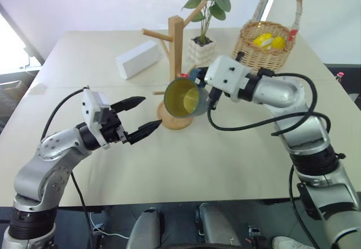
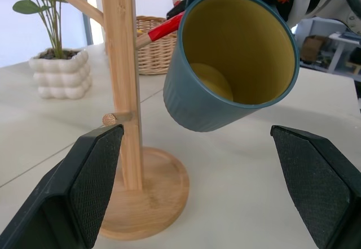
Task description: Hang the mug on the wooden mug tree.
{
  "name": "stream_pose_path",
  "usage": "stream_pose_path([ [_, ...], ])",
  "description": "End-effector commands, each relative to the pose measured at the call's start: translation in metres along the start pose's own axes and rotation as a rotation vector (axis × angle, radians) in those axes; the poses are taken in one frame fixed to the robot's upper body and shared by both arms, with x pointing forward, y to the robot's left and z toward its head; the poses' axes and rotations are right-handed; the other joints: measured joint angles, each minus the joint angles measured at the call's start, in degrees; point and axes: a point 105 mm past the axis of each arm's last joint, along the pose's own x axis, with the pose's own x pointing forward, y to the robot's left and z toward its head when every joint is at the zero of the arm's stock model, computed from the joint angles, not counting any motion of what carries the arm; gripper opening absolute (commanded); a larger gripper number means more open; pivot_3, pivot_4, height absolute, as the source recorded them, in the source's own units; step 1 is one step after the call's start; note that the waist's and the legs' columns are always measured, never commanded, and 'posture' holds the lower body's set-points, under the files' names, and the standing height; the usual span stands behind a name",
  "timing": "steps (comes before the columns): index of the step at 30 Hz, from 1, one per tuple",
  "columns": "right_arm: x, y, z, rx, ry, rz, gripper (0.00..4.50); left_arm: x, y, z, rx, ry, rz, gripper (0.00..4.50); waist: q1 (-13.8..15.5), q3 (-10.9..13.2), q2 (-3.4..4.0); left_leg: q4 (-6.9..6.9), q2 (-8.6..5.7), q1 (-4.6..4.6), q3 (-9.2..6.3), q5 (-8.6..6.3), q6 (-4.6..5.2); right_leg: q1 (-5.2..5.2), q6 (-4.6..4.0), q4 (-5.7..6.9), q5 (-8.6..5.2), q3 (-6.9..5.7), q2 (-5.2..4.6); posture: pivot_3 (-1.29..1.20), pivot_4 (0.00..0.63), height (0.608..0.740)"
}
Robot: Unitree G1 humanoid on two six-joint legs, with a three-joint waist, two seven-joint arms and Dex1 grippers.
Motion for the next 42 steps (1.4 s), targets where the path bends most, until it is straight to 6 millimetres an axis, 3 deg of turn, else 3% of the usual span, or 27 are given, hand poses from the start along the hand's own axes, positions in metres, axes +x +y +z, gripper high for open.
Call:
stream_pose_path([
  [1,0.0,-0.008,0.011,-0.046,-0.026,-0.026,0.01,-0.002,-0.003,0.012,0.046,-0.04,0.0,4.5,0.0,0.0,0.0,0.0,0.0,0.0,0.0,0.0,0.0,0.0,0.0,0.0,0.0,0.0,0.0,0.0,0.15,0.74],
  [12,0.012,-0.004,0.005,-0.031,-0.008,-0.019,0.01,-0.002,-0.004,0.016,0.047,-0.061,0.011,4.5,0.0,0.0,0.0,0.0,0.0,-0.01,0.0,0.0,0.0,-0.01,0.0,0.0,0.0,0.0,0.0,0.0,0.15,0.74],
  [15,0.011,-0.007,0.007,-0.028,-0.014,-0.032,1.04,-0.002,-0.004,0.016,0.046,-0.062,0.014,4.5,0.0,0.0,0.0,0.0,0.0,-0.01,0.0,0.0,0.0,-0.01,0.0,0.0,0.0,0.0,-0.01,0.0,0.15,0.74],
  [19,0.005,-0.012,0.01,-0.07,-0.025,-0.045,3.06,-0.002,-0.003,0.015,0.044,-0.062,0.015,4.5,0.0,0.0,0.0,0.0,0.0,-0.01,0.0,0.0,0.0,-0.01,0.0,-0.01,0.0,0.0,-0.01,0.0,0.15,0.74],
  [24,-0.024,-0.026,0.008,-0.051,-0.04,-0.065,3.06,-0.002,0.0,0.011,0.032,-0.055,0.022,4.5,0.2,0.0,0.0,0.0,-0.01,-0.05,-0.01,0.0,0.0,-0.01,0.0,-0.03,0.0,-0.01,-0.02,0.0,0.15,0.74],
  [28,-0.058,-0.033,-0.016,0.14,-0.038,-0.116,3.06,-0.008,0.01,0.004,-0.008,-0.045,0.096,4.5,0.2,0.0,-0.02,-0.01,-0.01,-0.06,-0.01,0.0,0.0,0.05,0.0,-0.11,0.0,-0.01,-0.03,0.0,0.15,0.74],
  [32,-0.083,-0.009,-0.066,0.482,-0.024,-0.174,3.06,-0.027,0.038,-0.02,-0.032,0.001,0.318,4.5,0.2,0.0,-0.03,-0.06,0.0,0.02,-0.01,-0.01,0.01,0.11,0.0,-0.13,0.0,0.0,-0.03,0.0,0.15,0.74],
  [36,-0.09,0.02,-0.107,0.675,-0.001,-0.293,3.06,-0.047,0.054,-0.051,-0.082,0.048,0.505,4.5,-0.2,0.0,0.01,-0.08,0.02,0.05,0.05,-0.01,0.01,0.03,0.0,-0.01,0.0,0.07,0.01,0.0,0.15,0.74],
  [40,-0.092,0.039,-0.137,0.719,0.046,-0.409,3.06,-0.063,0.06,-0.073,-0.088,0.07,0.62,4.5,0.0,0.0,0.02,-0.05,0.02,0.09,0.04,0.0,0.01,0.04,0.01,0.05,0.0,0.07,0.04,0.0,0.15,0.74],
  [42,-0.092,0.051,-0.142,0.744,0.043,-0.416,3.06,-0.068,0.06,-0.082,-0.101,0.077,0.658,4.5,0.2,0.0,0.01,-0.03,0.02,0.1,0.04,0.0,0.01,0.06,0.01,0.04,0.0,0.07,0.03,0.0,0.15,0.74],
])
